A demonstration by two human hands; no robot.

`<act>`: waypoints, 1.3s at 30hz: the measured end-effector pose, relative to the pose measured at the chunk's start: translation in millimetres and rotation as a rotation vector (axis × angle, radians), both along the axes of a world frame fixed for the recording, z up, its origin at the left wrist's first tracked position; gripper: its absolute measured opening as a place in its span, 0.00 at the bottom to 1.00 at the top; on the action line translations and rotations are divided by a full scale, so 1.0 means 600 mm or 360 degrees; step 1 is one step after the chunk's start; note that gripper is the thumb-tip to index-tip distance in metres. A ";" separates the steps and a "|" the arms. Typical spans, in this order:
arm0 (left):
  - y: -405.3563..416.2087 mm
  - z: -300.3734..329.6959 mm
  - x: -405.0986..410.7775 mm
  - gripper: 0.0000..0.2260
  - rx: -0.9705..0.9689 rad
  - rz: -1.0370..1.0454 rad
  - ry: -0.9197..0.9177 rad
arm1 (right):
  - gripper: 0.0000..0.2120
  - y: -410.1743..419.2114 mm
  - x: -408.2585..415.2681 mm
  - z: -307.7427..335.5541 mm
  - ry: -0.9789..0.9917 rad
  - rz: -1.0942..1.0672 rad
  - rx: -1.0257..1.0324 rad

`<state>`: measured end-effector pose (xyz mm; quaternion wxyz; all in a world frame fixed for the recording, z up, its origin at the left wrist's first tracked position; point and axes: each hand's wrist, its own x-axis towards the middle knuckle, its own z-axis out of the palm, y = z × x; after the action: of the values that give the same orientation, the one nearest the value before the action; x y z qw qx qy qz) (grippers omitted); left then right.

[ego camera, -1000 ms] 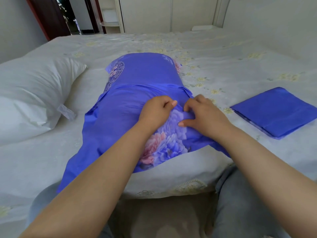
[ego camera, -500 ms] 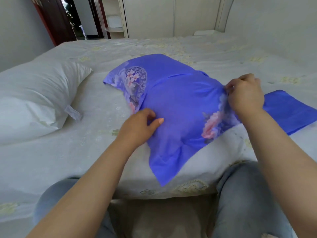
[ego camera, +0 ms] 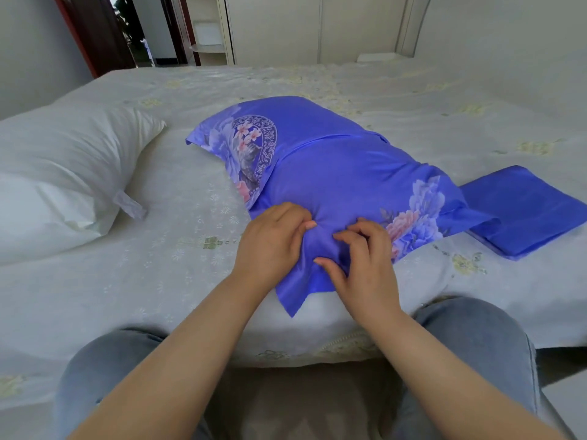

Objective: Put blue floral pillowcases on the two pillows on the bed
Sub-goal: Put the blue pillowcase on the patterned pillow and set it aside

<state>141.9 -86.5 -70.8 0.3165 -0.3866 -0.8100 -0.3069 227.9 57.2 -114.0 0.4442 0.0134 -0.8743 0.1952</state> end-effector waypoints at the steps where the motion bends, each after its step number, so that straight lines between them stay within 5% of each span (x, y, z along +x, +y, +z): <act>1: 0.001 0.007 0.000 0.12 0.0007 -0.0024 -0.0007 | 0.15 0.001 -0.001 -0.002 0.0023 -0.0052 -0.0026; 7: 0.012 0.042 -0.011 0.14 -0.0190 -0.0047 -0.0371 | 0.13 -0.026 0.006 0.031 -0.0039 -0.0238 -0.0506; 11: 0.033 0.031 -0.032 0.12 -0.0415 -0.0168 -0.0968 | 0.10 -0.030 -0.004 0.054 -0.0384 -0.0254 -0.0992; 16: 0.011 0.028 -0.037 0.13 -0.0316 -0.0395 -0.1276 | 0.13 0.002 -0.043 0.073 -0.0884 -0.0178 -0.0788; 21: -0.005 0.035 -0.049 0.13 -0.0363 -0.0419 -0.1203 | 0.18 0.010 -0.060 0.093 -0.1282 0.0032 -0.0588; 27: -0.007 0.035 -0.077 0.17 -0.0227 -0.0492 -0.2120 | 0.17 -0.007 -0.034 0.103 -0.1319 0.0123 -0.0526; 29: -0.002 0.040 -0.080 0.24 -0.0424 -0.0310 -0.1928 | 0.17 -0.007 -0.025 0.111 -0.1047 -0.0059 -0.0413; 32: 0.005 0.048 -0.069 0.20 -0.0348 -0.0300 -0.1608 | 0.16 0.009 -0.037 0.104 -0.0410 -0.0276 0.0035; 39: 0.000 0.011 -0.032 0.18 -0.0053 0.0020 -0.0940 | 0.14 0.039 -0.087 0.105 -0.0273 -0.0254 0.0311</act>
<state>123.0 -86.6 -63.9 0.0626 -0.2806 -0.8745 -0.3907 175.6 80.9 -51.2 0.3784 -0.0297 -0.9222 0.0738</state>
